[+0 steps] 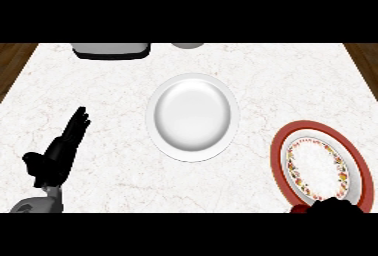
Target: Pick the cupcake from the plate and place it in the plate
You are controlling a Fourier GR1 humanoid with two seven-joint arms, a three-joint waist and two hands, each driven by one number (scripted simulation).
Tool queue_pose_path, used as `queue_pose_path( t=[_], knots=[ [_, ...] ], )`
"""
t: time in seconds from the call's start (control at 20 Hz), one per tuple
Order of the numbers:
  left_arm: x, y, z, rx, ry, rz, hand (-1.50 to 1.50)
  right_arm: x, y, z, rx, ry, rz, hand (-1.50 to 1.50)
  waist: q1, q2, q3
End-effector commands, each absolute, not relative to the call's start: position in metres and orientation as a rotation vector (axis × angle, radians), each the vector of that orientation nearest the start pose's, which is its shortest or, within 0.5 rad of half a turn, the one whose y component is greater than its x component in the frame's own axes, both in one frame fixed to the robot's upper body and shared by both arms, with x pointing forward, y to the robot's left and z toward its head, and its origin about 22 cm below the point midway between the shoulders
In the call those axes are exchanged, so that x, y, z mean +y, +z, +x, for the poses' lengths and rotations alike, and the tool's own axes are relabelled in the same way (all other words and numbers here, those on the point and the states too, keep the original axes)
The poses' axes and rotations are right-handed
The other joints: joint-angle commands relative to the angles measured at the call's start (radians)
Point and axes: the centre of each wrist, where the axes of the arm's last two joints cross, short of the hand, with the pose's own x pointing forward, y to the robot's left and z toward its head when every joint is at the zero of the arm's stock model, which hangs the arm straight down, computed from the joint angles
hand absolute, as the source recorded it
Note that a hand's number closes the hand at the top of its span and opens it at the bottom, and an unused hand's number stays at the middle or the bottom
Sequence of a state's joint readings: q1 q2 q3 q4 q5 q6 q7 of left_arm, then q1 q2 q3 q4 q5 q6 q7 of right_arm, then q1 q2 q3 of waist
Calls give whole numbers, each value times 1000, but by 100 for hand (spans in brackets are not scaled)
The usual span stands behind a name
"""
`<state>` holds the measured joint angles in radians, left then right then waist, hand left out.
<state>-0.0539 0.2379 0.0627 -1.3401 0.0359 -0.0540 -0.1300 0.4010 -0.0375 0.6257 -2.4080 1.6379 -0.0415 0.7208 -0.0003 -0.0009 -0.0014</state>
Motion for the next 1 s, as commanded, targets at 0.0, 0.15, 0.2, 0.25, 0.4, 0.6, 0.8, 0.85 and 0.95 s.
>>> queue_pose_path(
  t=[0.0,0.15,0.2,0.25,0.4,0.6,0.8,0.85,0.95],
  knots=[
    [308,-20,241,-1514,-143,154,0,-132,152,116,-1436,482,-1327,150,8,1,1],
    [303,-7,257,-1529,-151,156,0,-126,173,144,-1433,471,-1334,150,15,4,0],
    [319,-8,249,-1523,-144,172,0,-114,165,138,-1436,497,-1312,150,8,1,1],
    [301,-6,244,-1513,-164,139,0,-112,166,161,-1426,492,-1312,150,15,2,1],
    [296,-3,260,-1517,-135,138,0,-84,158,185,-1421,553,-1258,150,20,5,1],
    [307,-20,254,-1529,-136,146,0,-87,158,236,-1434,522,-1153,150,17,6,1],
    [296,-10,258,-1510,-166,134,0,-53,120,260,-1431,546,-1148,150,20,5,2],
    [302,-19,255,-1510,-172,134,0,-40,134,261,-1443,567,-1137,150,18,4,1],
    [293,-22,257,-1521,-142,137,0,-34,128,275,-1453,560,-1118,150,17,3,1]
  ],
)
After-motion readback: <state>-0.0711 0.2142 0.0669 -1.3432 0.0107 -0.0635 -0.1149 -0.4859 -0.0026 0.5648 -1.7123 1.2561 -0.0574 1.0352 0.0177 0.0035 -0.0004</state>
